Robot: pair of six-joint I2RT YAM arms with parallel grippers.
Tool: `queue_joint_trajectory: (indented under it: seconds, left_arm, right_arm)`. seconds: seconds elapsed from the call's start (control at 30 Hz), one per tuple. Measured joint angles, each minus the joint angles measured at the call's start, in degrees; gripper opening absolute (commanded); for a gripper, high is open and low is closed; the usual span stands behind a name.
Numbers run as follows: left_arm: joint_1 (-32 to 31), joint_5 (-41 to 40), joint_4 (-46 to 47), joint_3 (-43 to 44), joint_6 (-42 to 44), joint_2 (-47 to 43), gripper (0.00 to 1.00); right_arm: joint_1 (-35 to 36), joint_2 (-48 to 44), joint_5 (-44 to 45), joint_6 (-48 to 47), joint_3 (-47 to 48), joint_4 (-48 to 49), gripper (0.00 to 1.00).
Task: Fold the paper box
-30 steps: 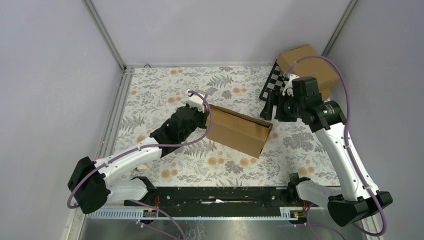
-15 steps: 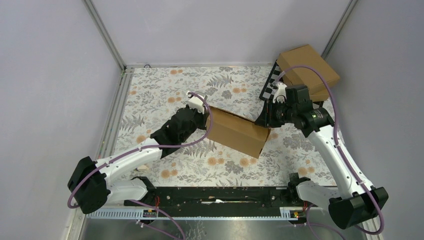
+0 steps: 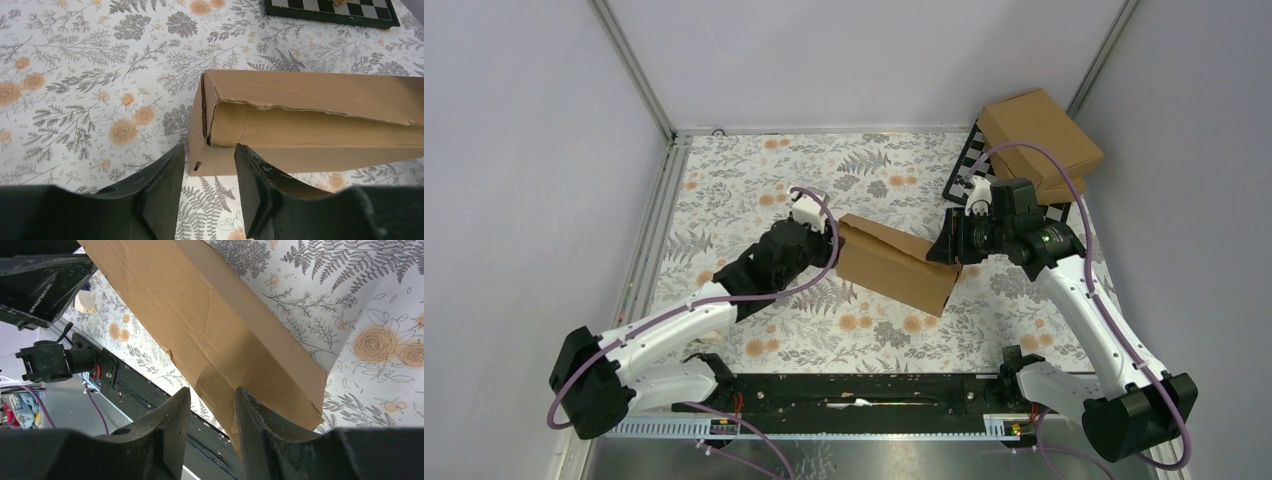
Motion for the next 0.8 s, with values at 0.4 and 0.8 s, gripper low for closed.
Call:
queue_joint_trajectory:
  seconds: [0.4,0.8]
  left_arm:
    - [2.32,7.06,-10.25,17.0,-3.91,-0.02,0.0]
    - [8.79,16.02,-0.94,7.5,-7.13,7.8,0.0]
  right_arm:
    - [0.0,0.0,-0.22,-0.11,-0.72,0.48,0.46]
    - [0.0,0.0,-0.17,0.04,-0.72,0.66,0.61]
